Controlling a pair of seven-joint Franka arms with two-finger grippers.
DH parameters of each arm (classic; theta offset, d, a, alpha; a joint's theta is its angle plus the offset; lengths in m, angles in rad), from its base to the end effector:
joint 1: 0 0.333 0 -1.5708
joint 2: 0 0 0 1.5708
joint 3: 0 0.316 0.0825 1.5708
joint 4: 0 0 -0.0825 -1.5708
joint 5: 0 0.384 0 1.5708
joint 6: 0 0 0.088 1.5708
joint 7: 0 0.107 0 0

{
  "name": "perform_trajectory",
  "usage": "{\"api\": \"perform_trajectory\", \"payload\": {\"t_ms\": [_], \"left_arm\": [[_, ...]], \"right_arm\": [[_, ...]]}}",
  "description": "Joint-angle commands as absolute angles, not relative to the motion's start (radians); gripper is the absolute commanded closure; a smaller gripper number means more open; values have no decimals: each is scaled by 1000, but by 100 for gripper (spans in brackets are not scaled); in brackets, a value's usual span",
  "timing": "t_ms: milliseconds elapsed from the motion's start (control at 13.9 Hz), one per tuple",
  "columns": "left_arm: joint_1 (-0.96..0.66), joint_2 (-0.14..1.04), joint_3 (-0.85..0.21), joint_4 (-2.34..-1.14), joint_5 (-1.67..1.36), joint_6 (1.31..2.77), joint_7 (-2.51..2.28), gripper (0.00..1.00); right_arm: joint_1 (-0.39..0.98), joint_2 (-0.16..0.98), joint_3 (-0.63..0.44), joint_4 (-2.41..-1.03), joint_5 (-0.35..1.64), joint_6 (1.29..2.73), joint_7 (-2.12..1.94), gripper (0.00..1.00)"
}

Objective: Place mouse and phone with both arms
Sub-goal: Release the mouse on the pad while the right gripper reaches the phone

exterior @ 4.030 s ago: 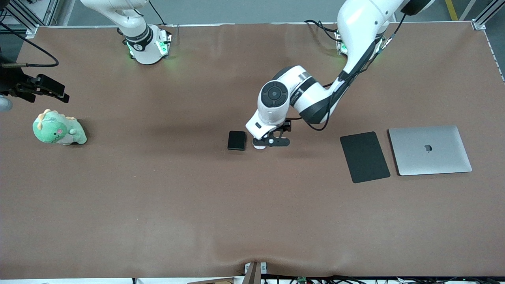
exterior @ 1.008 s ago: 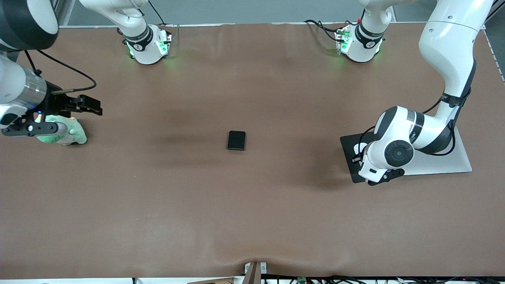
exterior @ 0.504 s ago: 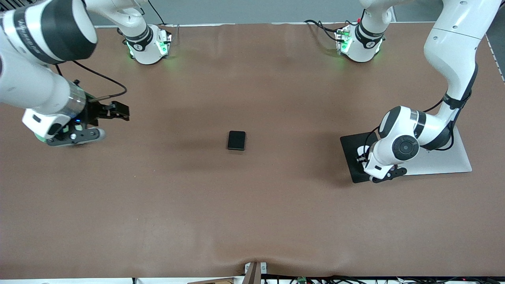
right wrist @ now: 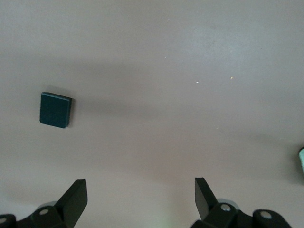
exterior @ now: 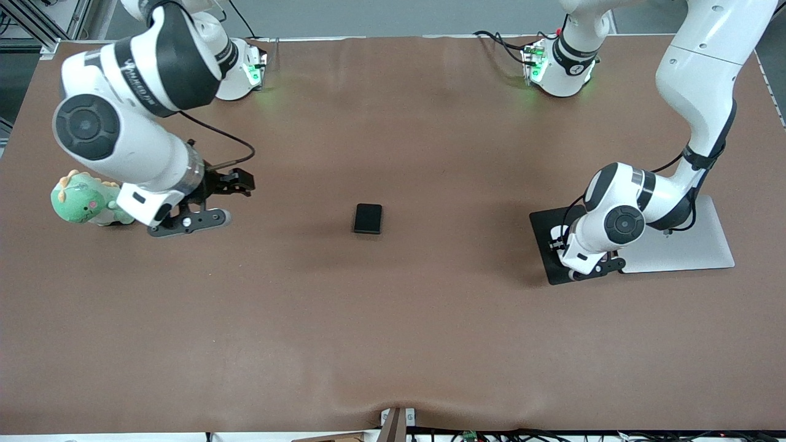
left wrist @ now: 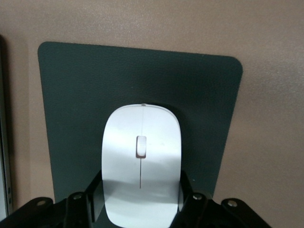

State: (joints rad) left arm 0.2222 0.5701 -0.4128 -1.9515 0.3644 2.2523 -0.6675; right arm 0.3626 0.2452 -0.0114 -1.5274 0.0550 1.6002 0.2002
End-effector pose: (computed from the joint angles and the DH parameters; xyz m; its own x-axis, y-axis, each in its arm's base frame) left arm 0.5863 -0.0993 0.1888 0.9550 0.2561 -0.1495 0.2375 -0.9624 -0.1316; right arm 0.5779 0.2186 0.5030 0.9735 0.1433 -0.1783 0.1428 -0.9896 -0.0160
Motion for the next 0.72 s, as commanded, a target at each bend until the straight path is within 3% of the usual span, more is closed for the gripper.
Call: {"api": "perform_trajectory", "payload": {"t_ms": [0, 72, 144, 432, 648], "left_arm": [[248, 561, -422, -1970, 409, 2278, -635, 100], [267, 566, -422, -1970, 411, 2279, -624, 100], [270, 569, -422, -1970, 413, 2287, -615, 91], [267, 569, -422, -1964, 411, 2290, -626, 0], [259, 499, -437, -1939, 410, 2267, -630, 0]], "right_arm": [[423, 282, -20, -1505, 71, 1618, 284, 0], [448, 299, -20, -1505, 72, 1624, 284, 0], [456, 311, -20, -1505, 78, 1643, 284, 0], [486, 362, -20, -1502, 110, 1667, 284, 0], [532, 394, -20, -1506, 110, 1703, 284, 0]]}}
